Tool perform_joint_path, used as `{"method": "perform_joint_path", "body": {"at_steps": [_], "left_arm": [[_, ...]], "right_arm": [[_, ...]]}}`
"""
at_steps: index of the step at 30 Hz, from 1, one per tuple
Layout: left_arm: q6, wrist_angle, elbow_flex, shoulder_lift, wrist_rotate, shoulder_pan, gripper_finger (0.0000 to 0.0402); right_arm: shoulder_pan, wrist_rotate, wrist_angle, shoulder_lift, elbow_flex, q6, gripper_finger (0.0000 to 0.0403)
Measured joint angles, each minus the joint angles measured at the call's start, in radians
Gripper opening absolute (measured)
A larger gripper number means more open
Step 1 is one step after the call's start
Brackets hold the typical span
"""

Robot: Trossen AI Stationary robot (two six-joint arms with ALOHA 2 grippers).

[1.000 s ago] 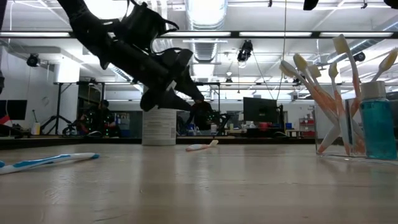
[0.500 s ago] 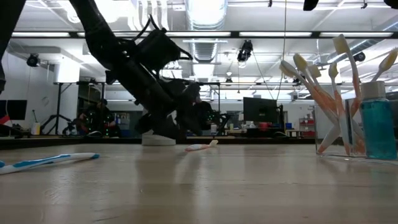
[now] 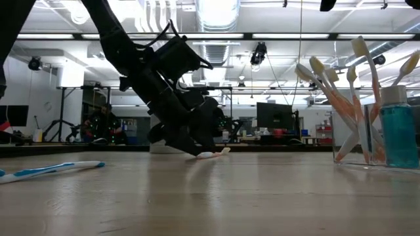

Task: Pick & Place toothbrushing station
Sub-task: Put the orange toothbrush into the top section of the transparent organizer

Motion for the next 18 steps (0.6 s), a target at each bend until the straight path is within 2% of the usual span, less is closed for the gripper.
{"method": "perform_joint_path", "body": {"at_steps": [12,18], "left_arm": [[0.003,-0.004,0.007,-0.002,0.013,0.000,0.0243],[-0.073,-0.006,0.021,-0.002,0.020,0.000,0.0243]], "right_arm": [[0.000,0.000,-0.007,0.000,0.000,-0.001,0.0028],[0.000,0.000,-0.007,0.000,0.000,-0.001,0.0028]]}}
